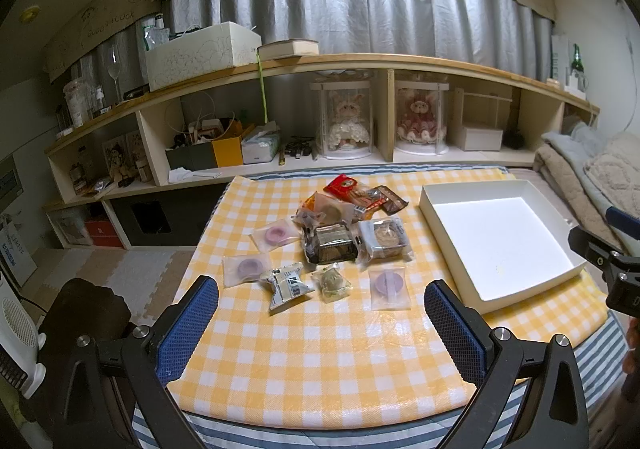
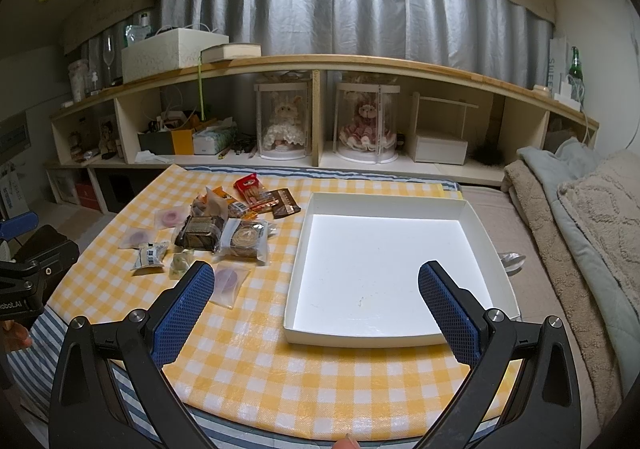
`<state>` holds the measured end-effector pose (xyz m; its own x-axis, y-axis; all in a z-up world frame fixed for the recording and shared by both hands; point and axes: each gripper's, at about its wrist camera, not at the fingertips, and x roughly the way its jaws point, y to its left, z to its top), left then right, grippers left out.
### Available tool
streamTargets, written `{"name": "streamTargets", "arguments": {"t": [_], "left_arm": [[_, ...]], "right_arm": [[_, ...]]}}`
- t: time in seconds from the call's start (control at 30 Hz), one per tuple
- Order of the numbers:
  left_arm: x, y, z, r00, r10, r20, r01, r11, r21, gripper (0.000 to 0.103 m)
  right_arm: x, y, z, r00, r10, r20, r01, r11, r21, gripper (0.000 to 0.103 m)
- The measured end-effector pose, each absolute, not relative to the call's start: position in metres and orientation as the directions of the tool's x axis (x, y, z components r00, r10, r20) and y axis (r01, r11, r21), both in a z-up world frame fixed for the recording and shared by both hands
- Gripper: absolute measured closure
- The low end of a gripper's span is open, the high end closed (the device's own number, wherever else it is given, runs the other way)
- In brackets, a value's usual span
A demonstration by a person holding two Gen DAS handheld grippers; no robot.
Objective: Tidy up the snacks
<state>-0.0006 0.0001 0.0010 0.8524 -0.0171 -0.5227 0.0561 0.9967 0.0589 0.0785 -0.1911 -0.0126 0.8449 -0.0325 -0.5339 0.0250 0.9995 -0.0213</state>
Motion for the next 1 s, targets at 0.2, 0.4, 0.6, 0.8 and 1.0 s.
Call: {"name": "streamTargets", "arguments": {"t": [0.2, 0.4, 0.6, 0.8, 1.0], "left_arm": [[-0.001, 0.000, 0.001, 0.852, -0.017, -0.523, 0.056, 0.997, 0.059, 0.000], [0.000, 0.000, 0.001, 0.852, -0.017, -0.523, 0.056, 0.997, 0.059, 0.000], [0.000, 0.001, 0.002, 0.856, -0.016, -0.516, 0.051, 0.997, 0.053, 0.000], [0.011, 0.013, 0.006, 0.862, 0.001, -0.507, 0.016, 0.999, 0.030, 0.000], [0.036, 0.034, 0.009, 0.854, 0.037, -0.519, -0.049, 0.999, -0.009, 0.000]], "right_arm": [[0.078, -0.191, -0.013, 0.845, -0.033, -0.534, 0.026, 0.999, -0.020, 0.000], [0.078, -0.192, -0.011, 0.845, -0.032, -0.534, 0.026, 0.999, -0.019, 0.000], [0.078, -0.192, -0.011, 0.847, -0.030, -0.530, 0.026, 1.000, -0.014, 0.000], [0.092, -0.189, -0.006, 0.849, -0.015, -0.528, 0.025, 1.000, 0.012, 0.000], [0.120, -0.181, -0.010, 0.825, 0.022, -0.564, 0.007, 0.999, 0.049, 0.000]]}}
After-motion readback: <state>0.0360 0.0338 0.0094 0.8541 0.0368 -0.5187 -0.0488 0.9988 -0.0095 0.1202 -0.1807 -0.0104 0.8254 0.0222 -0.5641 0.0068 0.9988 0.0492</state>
